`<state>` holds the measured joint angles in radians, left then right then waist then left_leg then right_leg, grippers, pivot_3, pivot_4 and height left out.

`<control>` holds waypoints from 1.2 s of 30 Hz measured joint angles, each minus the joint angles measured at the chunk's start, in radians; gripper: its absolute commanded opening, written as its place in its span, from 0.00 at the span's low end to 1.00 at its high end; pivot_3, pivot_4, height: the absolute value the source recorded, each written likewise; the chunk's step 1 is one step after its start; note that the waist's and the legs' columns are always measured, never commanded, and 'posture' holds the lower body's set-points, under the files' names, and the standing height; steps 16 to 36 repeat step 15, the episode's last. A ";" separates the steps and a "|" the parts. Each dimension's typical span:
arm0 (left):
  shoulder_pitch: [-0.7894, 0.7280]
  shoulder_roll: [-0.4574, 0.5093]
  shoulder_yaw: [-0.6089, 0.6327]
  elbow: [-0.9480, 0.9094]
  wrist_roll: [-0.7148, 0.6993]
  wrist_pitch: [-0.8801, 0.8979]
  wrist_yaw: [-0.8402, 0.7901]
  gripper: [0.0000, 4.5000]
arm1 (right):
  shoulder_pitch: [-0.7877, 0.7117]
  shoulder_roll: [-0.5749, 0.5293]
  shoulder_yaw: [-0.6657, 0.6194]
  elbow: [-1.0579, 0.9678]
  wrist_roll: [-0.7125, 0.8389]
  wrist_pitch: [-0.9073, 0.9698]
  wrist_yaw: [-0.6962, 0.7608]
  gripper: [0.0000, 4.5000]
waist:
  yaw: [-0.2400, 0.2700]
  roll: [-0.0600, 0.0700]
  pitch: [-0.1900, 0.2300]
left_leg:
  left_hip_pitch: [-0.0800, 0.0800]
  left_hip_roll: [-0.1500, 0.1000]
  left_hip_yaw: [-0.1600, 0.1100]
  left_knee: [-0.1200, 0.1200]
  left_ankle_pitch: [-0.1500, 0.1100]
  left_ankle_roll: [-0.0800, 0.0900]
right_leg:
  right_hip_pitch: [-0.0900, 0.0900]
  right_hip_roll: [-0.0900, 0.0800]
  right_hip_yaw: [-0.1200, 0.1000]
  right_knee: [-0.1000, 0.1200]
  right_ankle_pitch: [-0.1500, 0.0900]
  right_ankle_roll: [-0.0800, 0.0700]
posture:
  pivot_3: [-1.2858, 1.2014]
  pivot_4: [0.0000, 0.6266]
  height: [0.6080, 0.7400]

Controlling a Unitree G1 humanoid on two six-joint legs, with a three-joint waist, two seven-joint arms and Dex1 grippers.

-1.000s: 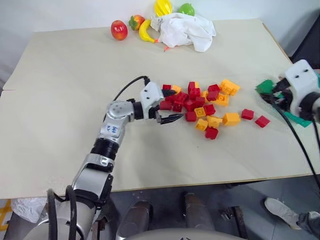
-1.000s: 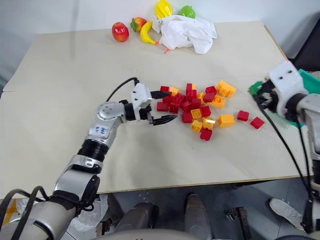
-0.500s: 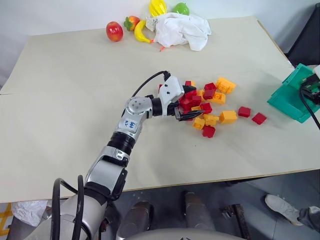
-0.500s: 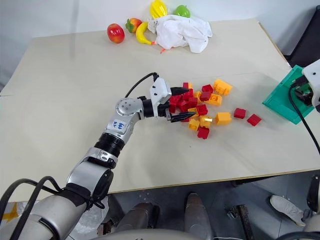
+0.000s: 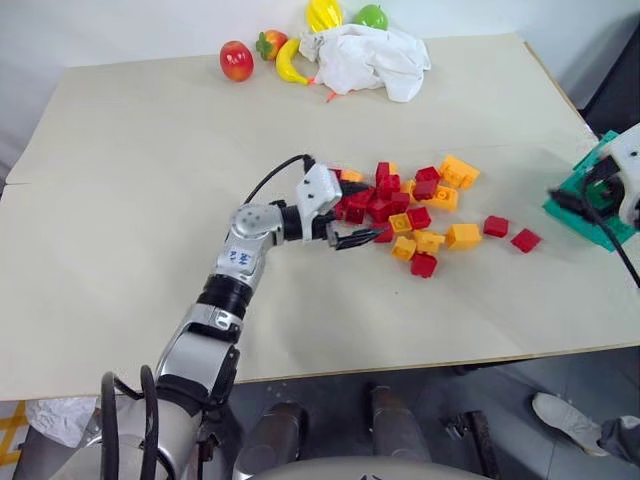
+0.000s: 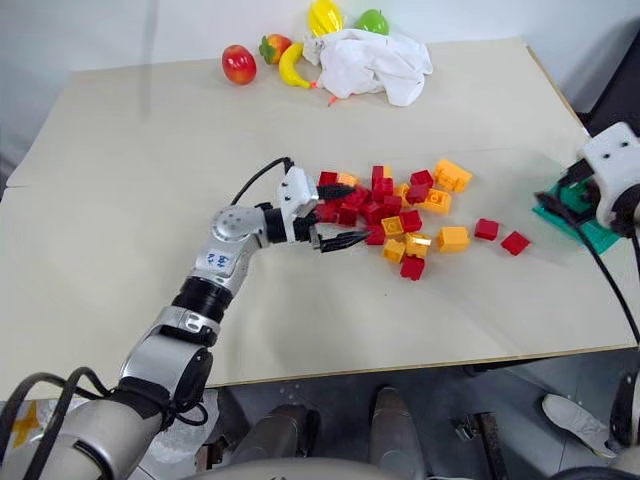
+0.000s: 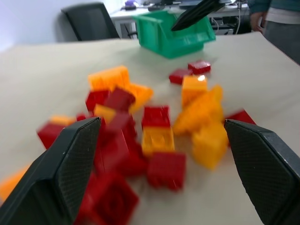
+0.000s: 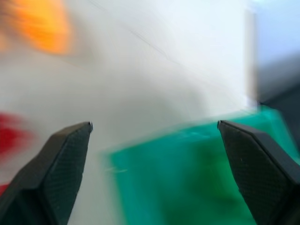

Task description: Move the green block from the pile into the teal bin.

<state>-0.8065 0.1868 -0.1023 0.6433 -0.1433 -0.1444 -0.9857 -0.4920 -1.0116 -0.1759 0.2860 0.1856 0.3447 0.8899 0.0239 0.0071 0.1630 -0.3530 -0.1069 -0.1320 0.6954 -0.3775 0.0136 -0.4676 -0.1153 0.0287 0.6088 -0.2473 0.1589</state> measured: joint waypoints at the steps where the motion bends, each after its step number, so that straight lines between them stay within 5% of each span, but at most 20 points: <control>1: 0.012 0.013 0.005 -0.006 -0.006 0.005 -0.006 1.00 | 0.039 0.005 -0.015 -0.047 0.029 0.009 0.025 0.99 | 0.000 0.000 0.000 | 0.000 -0.001 0.000 0.001 0.000 0.001 | 0.000 0.000 0.001 0.000 0.001 0.001 | 0.52 0.24 1.00; 8: 0.132 0.218 0.078 -0.082 -0.069 0.047 -0.104 1.00 | 0.278 0.060 -0.095 -0.157 0.193 -0.162 0.276 0.99 | -0.005 0.000 0.000 | 0.001 0.000 0.003 0.002 0.000 0.002 | 0.002 0.001 0.002 -0.002 0.004 0.001 | 0.52 0.24 1.00; 15: 0.193 0.370 0.171 -0.092 -0.123 0.087 -0.166 1.00 | 0.280 0.054 -0.105 0.011 0.208 -0.389 0.486 0.99 | -0.004 0.000 0.000 | 0.002 0.000 0.004 0.003 0.001 0.003 | 0.004 0.001 0.003 -0.006 0.006 0.001 | 0.52 0.24 1.00; 36: 0.193 0.370 0.171 -0.092 -0.123 0.087 -0.166 1.00 | 0.280 0.054 -0.105 0.011 0.208 -0.389 0.486 0.99 | -0.004 0.000 0.000 | 0.002 0.000 0.004 0.003 0.001 0.003 | 0.004 0.001 0.003 -0.006 0.006 0.001 | 0.52 0.24 1.00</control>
